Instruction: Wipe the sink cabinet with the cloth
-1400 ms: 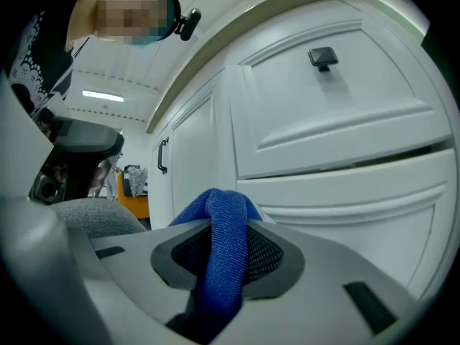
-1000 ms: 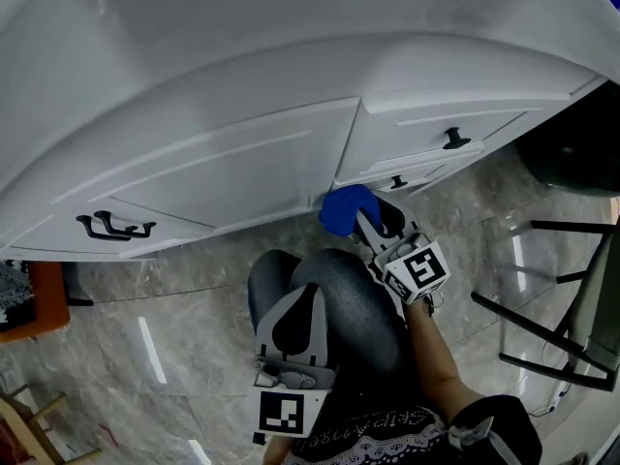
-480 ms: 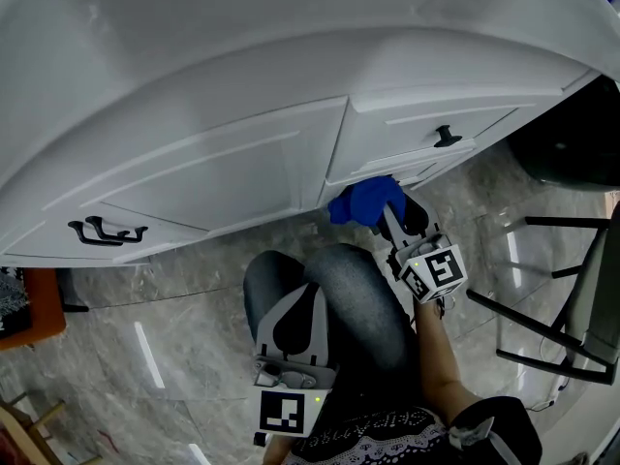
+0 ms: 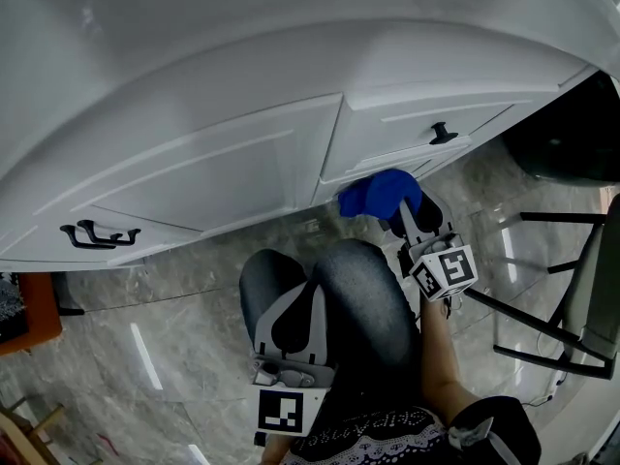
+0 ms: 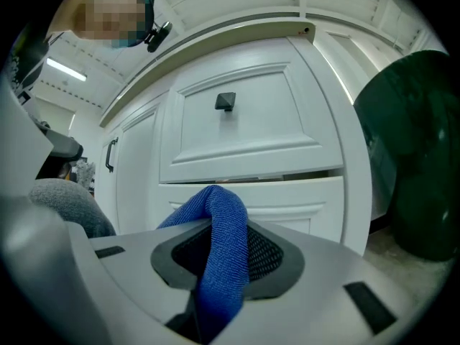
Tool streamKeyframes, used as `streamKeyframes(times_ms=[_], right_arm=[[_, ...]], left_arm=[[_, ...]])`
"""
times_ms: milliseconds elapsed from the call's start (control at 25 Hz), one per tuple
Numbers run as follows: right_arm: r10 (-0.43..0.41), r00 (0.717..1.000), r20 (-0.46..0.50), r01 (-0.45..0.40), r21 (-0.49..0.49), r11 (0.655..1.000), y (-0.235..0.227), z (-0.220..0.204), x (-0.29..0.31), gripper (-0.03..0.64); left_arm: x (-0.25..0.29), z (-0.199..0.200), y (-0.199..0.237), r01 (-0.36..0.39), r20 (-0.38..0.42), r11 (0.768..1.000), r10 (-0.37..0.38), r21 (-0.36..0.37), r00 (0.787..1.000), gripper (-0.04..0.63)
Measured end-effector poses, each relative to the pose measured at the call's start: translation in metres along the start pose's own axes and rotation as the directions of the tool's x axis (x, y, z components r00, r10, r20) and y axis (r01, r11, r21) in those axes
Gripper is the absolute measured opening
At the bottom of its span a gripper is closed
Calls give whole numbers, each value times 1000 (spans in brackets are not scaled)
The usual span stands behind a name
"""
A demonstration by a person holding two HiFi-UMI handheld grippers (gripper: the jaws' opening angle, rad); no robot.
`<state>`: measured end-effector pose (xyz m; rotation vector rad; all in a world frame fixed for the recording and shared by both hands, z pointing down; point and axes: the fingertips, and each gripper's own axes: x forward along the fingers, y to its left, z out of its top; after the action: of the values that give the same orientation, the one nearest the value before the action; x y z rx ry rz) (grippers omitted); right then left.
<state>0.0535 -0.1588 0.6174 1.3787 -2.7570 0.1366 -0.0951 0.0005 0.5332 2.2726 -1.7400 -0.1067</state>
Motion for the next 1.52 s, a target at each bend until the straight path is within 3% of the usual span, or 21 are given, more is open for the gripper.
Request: streamKeyframes(times_ms=[600,800,1000,1200,1400,1520], right_arm=[[-120,993,16,121,-21,992,-31,5,-26,114],[-250,968,12,251,-74,965,-72,14,-49,112],[-302,953,3,300,-135,944,-97,9,-43,112],[-372,928,3,369,-135,919,-116,8,-47,112],[-374,927,-10,369,-147,918,-118,6,-49,112],[-319,948,9,317,-130,939,-105,8,-51,112]], left_arm=[[-1,2,0,13,13,1000,-13,-5,1000,5],[-1,0,2,14,12,1000,-14,-11,1000,5],[0,1,-2,30,16,999,-30,-15,999,5],[-3,1,0,22,14,1000,-21,-11,1000,5],[-6,0,0,18,15,1000,-17,-13,1000,5],[-7,-2,1,14,10,1000,-14,-12,1000,5]])
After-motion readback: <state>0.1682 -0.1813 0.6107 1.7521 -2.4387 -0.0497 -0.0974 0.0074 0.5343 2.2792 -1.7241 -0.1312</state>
